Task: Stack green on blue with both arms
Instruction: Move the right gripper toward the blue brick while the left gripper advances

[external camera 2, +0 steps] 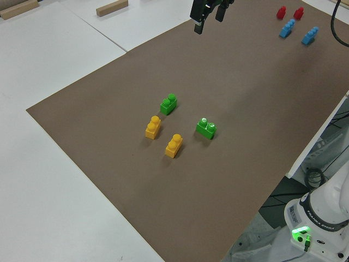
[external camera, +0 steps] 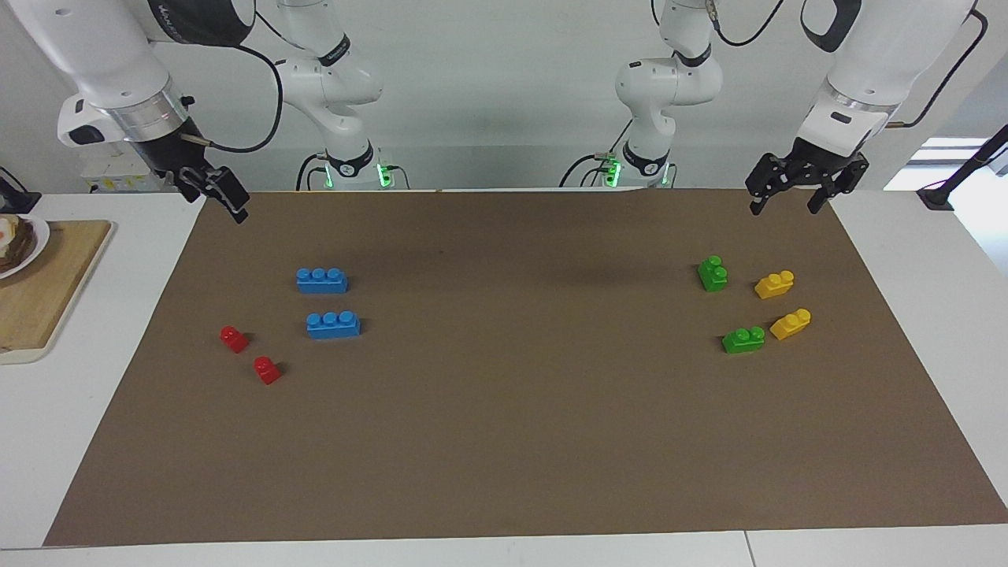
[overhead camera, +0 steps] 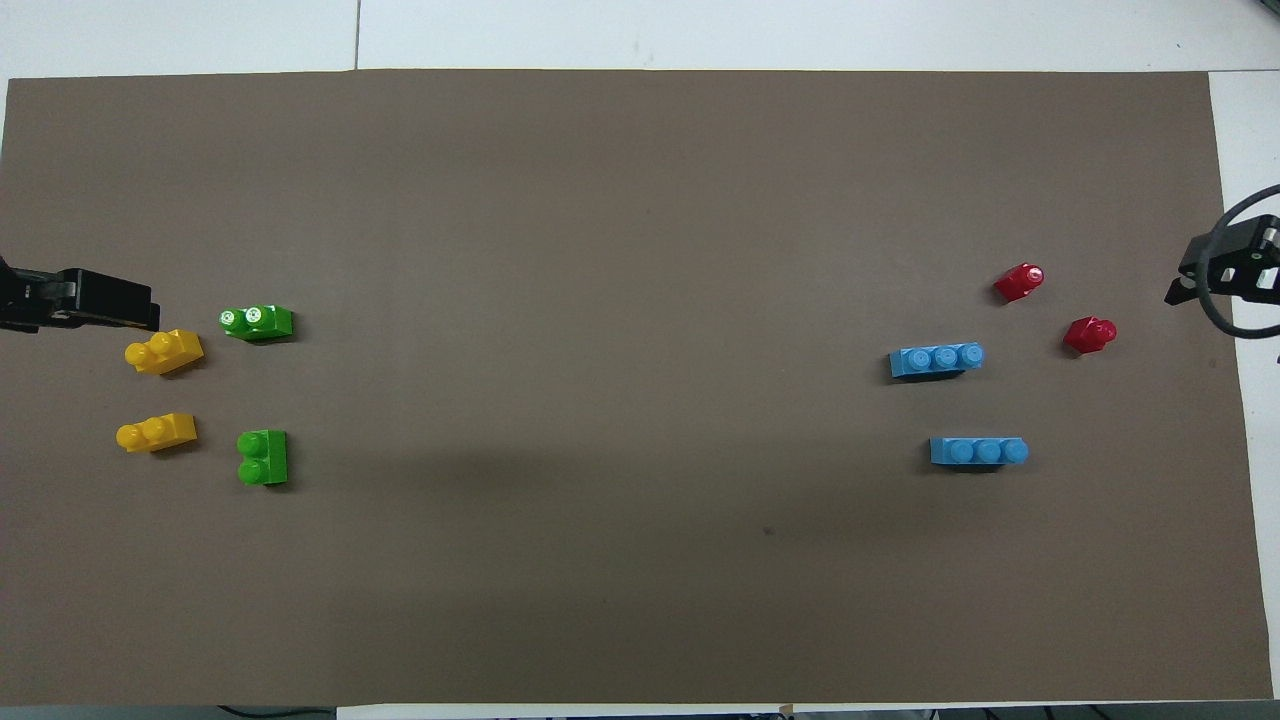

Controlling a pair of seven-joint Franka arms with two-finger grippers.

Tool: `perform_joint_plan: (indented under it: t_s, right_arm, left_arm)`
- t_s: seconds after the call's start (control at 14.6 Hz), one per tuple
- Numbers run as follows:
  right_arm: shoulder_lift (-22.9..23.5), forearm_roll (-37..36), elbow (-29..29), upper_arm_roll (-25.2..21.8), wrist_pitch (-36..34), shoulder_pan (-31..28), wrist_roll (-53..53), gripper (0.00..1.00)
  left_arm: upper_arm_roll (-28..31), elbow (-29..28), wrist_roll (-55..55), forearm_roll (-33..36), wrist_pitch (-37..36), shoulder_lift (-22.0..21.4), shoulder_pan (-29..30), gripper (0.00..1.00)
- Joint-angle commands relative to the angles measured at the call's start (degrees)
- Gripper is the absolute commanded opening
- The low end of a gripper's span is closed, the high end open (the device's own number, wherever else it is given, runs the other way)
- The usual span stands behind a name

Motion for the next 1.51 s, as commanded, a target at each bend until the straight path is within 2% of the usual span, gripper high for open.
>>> perform_joint_plan:
  t_s: [0.0, 0.21, 0.41, 0.62, 1.23, 1.44]
  right_arm:
    - [-1.50, 2.83, -2.76, 0.01, 2.49, -0.09, 15.15, 0.99]
    - [-0.97, 3.98, -2.85, 0.01, 2.23, -0.18, 25.55, 0.98]
    - [0.26, 9.50, -3.29, -0.08, 2.23, -2.19, 35.84, 0.98]
    - [0.96, 13.02, -4.44, -0.08, 2.58, -3.07, 38.05, 0.97]
    - [7.46, 20.14, -5.14, -0.08, 5.57, -4.75, 40.61, 0.97]
    - [7.91, 22.43, -9.25, -0.08, 9.60, -4.84, 40.52, 0.97]
  left_arm:
    - [-0.16, -1.26, -0.34, 0.92, 0.52, -1.11, 0.20, 1.00]
    - [-0.16, -1.26, -0.34, 0.92, 0.52, -1.11, 0.20, 1.00]
    - [-0.16, -1.26, -0.34, 0.92, 0.52, -1.20, 0.20, 1.00]
    - [-0.16, -1.26, -0.34, 0.92, 0.52, -1.11, 0.20, 1.00]
    - [-0.16, -1.26, -0.34, 0.92, 0.52, -1.11, 0.20, 1.00]
    - [-0.16, -1.26, -0.34, 0.92, 0.52, -1.11, 0.20, 1.00]
